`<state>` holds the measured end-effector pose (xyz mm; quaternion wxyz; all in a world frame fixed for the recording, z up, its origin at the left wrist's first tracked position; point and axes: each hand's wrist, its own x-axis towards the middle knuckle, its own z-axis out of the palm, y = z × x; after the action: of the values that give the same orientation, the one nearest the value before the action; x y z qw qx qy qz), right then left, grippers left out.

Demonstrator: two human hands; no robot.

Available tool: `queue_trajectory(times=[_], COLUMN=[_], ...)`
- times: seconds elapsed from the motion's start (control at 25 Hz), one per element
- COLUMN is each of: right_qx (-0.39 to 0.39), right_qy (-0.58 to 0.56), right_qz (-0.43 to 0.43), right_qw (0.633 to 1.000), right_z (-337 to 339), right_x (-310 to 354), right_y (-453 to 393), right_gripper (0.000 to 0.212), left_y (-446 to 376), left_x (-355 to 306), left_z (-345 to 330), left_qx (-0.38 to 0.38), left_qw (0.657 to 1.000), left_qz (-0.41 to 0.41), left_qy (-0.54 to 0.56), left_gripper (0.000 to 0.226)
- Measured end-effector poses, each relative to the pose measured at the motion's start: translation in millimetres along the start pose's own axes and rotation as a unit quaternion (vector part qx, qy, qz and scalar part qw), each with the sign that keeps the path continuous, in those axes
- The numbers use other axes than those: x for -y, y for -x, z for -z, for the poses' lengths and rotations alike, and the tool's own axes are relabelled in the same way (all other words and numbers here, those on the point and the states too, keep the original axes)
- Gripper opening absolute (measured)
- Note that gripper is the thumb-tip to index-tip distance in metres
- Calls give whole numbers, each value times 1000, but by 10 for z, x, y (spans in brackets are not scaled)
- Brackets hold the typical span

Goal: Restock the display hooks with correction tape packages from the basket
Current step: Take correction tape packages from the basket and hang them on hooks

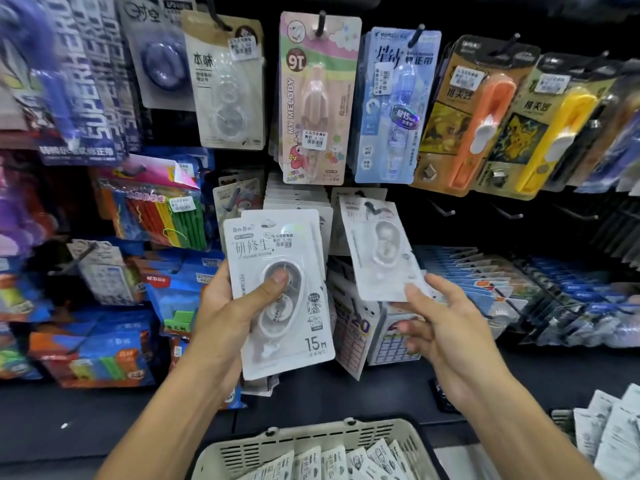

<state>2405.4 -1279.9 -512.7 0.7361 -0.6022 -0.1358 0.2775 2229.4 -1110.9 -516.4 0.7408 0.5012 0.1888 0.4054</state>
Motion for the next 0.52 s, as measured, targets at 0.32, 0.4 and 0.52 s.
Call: queue_trajectory(times=[0.32, 0.4, 0.52], right_qx=[125, 170, 148], right_qy=[136, 126, 140], right_qz=[71, 85, 110], right_qw=[980, 974, 973], right_z=[-353, -417, -428], right_x=[-303, -342, -342], right_y=[181, 205, 206], right_gripper=[36, 33, 13], left_y=[-7, 8, 19], left_x=[114, 154, 170], left_z=[-86, -104, -87], left_qx=[-14, -8, 16], left_qw=[1000, 999, 999], left_qz=[3, 12, 37], left_qy=[-27, -34, -31], left_gripper=[62, 64, 63])
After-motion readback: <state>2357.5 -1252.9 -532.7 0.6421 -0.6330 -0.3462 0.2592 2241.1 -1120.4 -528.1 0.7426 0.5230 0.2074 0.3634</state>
